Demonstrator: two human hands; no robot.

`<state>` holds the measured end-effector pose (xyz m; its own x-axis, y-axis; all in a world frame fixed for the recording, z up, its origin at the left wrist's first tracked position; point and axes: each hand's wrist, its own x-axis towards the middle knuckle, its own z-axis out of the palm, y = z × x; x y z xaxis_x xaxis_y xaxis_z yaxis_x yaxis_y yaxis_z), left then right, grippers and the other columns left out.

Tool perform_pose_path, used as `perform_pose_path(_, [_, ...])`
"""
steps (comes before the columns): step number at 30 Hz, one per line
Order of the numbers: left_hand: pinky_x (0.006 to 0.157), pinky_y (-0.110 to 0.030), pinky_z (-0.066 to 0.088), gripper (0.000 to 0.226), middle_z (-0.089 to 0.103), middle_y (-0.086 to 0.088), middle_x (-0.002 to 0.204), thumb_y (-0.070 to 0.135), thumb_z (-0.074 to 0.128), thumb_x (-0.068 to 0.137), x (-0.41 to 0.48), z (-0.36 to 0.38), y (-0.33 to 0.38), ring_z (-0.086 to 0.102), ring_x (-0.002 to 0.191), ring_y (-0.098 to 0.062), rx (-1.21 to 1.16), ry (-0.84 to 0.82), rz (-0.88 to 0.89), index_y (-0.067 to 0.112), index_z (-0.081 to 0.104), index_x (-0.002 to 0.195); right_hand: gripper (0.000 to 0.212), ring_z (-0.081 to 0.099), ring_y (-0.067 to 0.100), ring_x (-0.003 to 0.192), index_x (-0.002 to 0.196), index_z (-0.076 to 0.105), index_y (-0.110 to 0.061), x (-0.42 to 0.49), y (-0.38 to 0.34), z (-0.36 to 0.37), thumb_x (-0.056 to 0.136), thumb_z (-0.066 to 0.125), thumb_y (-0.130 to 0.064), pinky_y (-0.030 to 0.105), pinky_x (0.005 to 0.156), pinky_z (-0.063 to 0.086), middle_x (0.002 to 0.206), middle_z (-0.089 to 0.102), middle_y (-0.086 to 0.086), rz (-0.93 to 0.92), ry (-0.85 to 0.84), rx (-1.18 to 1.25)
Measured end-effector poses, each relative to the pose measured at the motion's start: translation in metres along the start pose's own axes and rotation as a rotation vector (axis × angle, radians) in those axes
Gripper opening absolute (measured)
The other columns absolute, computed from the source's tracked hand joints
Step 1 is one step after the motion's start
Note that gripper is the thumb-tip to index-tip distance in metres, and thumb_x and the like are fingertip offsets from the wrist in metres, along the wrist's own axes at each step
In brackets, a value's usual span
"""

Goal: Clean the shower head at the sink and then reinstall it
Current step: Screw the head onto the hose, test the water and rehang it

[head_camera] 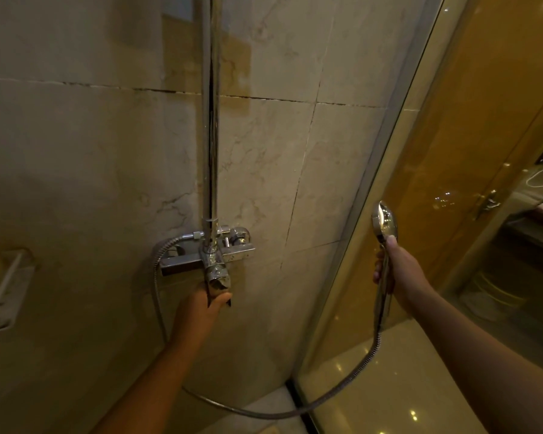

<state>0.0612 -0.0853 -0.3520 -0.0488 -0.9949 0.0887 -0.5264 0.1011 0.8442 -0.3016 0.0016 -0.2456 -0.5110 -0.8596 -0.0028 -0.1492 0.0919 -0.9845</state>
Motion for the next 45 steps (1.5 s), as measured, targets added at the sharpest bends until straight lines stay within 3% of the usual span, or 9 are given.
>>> perform_pose_path(9, [0.073,-0.031,0.048,0.025,0.074,-0.007,0.096,0.029,0.070,0.089,-0.002,0.001,-0.002,0.069,0.088,-0.026,-0.003,0.006,0.054,0.011,0.069,0.105,0.037,0.058,0.024,0.077,0.102,0.055,-0.014,-0.011,-0.003,0.021,0.084,0.074,-0.039,0.038,0.073,0.053,0.086,0.059,0.008,-0.021,-0.139,-0.231])
perform_pose_path(15, [0.077,-0.033,0.049,0.025,0.072,-0.006,0.098,0.031,0.069,0.089,-0.010,-0.002,0.010,0.069,0.095,-0.027,-0.101,0.010,-0.079,0.013,0.065,0.106,0.012,0.055,0.020,0.069,0.095,0.054,-0.007,-0.021,-0.021,0.042,0.095,0.061,-0.017,0.029,0.062,0.044,0.079,0.057,0.009,-0.072,-0.149,-0.276])
perform_pose_path(21, [0.096,-0.037,0.049,0.051,0.061,-0.017,0.128,0.031,0.062,0.090,-0.044,0.006,0.017,0.060,0.116,-0.034,0.011,-0.120,-0.346,0.005,0.051,0.133,0.013,0.065,0.024,0.083,0.105,0.061,-0.008,-0.008,-0.035,0.057,0.097,0.058,-0.018,0.040,0.080,0.054,0.090,0.066,0.011,-0.121,-0.376,-0.226])
perform_pose_path(25, [0.061,-0.027,0.049,0.012,0.061,-0.006,0.091,0.021,0.057,0.093,-0.074,0.016,0.042,0.063,0.083,-0.027,0.032,-0.262,-0.395,0.016,0.057,0.104,0.030,0.066,0.020,0.108,0.127,0.061,-0.012,0.004,-0.052,0.074,0.097,0.060,-0.013,0.043,0.098,0.052,0.114,0.070,0.005,-0.112,-0.520,-0.126])
perform_pose_path(29, [0.077,-0.036,0.058,0.004,0.067,-0.011,0.092,0.023,0.063,0.091,-0.078,0.031,0.084,0.068,0.087,-0.028,0.127,-0.244,-0.273,0.020,0.061,0.090,0.036,0.060,0.019,0.118,0.130,0.060,-0.017,0.010,-0.064,0.084,0.095,0.062,-0.012,0.042,0.105,0.046,0.121,0.066,0.000,-0.181,-0.651,-0.111])
perform_pose_path(35, [0.091,-0.027,0.049,0.040,0.059,0.000,0.125,0.021,0.065,0.092,-0.072,0.044,0.148,0.058,0.113,-0.016,0.042,-0.116,-0.134,0.019,0.055,0.130,0.030,0.066,0.025,0.112,0.120,0.064,-0.001,0.012,-0.090,0.091,0.093,0.053,0.008,0.018,0.075,0.050,0.122,0.069,0.018,-0.277,-0.958,-0.017])
perform_pose_path(39, [0.104,-0.036,0.047,0.061,0.049,0.000,0.141,0.017,0.067,0.091,-0.073,0.040,0.179,0.051,0.125,-0.018,-0.063,-0.095,-0.089,0.018,0.039,0.145,0.034,0.063,0.032,0.120,0.124,0.060,0.005,0.011,-0.117,0.098,0.092,0.051,0.010,0.035,0.095,0.052,0.128,0.065,0.022,-0.286,-1.182,0.071])
perform_pose_path(42, [0.091,-0.022,0.048,0.052,0.056,0.000,0.127,0.012,0.064,0.092,-0.072,0.033,0.191,0.054,0.114,-0.013,-0.092,-0.060,-0.064,0.018,0.043,0.139,0.037,0.060,0.035,0.125,0.128,0.056,0.008,0.009,-0.138,0.104,0.091,0.052,0.009,0.048,0.107,0.045,0.132,0.062,0.025,-0.250,-1.310,0.112])
perform_pose_path(45, [0.099,-0.040,0.051,0.038,0.065,-0.002,0.118,0.010,0.065,0.089,-0.069,0.025,0.191,0.061,0.110,-0.016,-0.091,-0.017,-0.040,0.023,0.052,0.122,0.039,0.059,0.031,0.127,0.131,0.055,0.004,0.005,-0.154,0.110,0.093,0.049,0.007,0.047,0.108,0.043,0.135,0.061,0.020,-0.254,-1.343,0.087])
